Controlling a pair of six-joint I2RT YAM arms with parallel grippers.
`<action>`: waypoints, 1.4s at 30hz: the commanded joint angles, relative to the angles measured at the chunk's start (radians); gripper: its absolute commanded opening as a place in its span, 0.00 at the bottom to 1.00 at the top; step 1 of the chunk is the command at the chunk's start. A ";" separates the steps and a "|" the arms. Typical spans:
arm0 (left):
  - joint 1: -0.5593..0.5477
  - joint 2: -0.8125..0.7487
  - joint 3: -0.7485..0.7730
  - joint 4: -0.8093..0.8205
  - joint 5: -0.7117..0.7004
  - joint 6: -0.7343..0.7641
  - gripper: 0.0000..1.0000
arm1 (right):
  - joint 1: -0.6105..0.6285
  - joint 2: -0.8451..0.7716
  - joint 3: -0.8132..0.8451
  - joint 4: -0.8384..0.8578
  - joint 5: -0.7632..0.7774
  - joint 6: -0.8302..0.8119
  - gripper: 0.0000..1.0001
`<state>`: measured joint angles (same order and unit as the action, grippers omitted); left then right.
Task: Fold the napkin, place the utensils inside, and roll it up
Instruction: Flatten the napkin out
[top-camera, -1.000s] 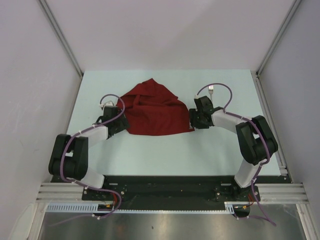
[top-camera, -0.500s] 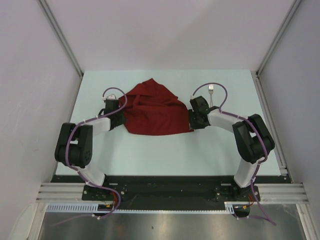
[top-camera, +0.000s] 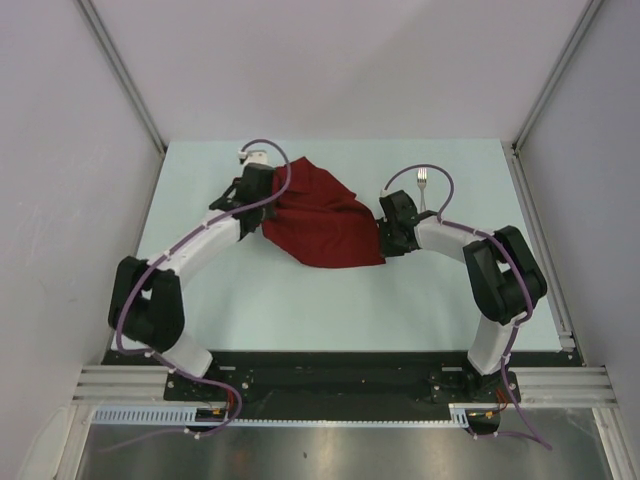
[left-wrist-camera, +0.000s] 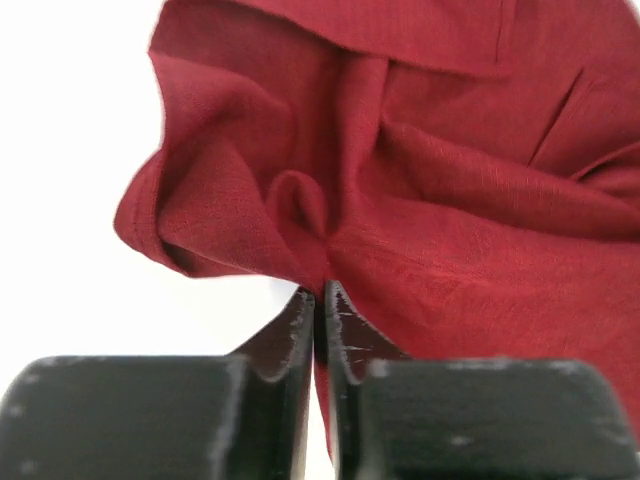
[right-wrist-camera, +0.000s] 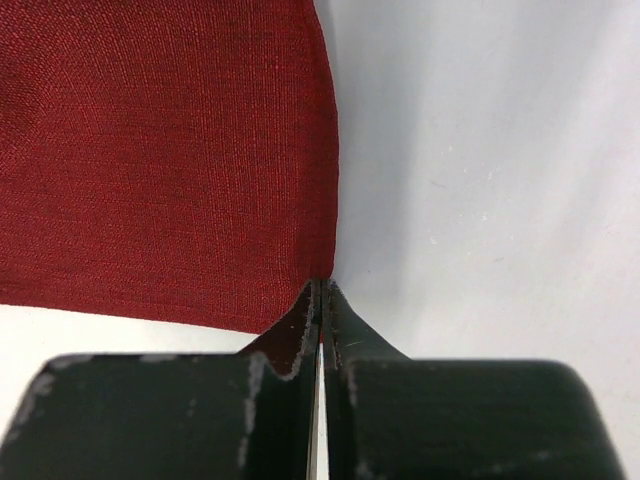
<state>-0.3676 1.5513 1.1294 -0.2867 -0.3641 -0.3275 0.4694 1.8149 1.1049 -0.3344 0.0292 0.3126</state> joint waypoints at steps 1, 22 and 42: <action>-0.088 0.121 0.101 -0.273 -0.234 0.091 0.27 | 0.009 0.032 0.003 -0.023 -0.015 -0.003 0.00; 0.312 -0.294 -0.425 0.202 0.227 -0.199 0.87 | 0.023 -0.022 0.003 -0.049 -0.058 -0.009 0.16; 0.340 0.111 -0.218 0.330 0.304 -0.180 0.80 | 0.071 -0.046 0.003 -0.094 -0.035 0.013 0.44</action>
<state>-0.0360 1.6302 0.8436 -0.0116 -0.0708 -0.5072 0.5297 1.7905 1.0962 -0.3859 -0.0086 0.3210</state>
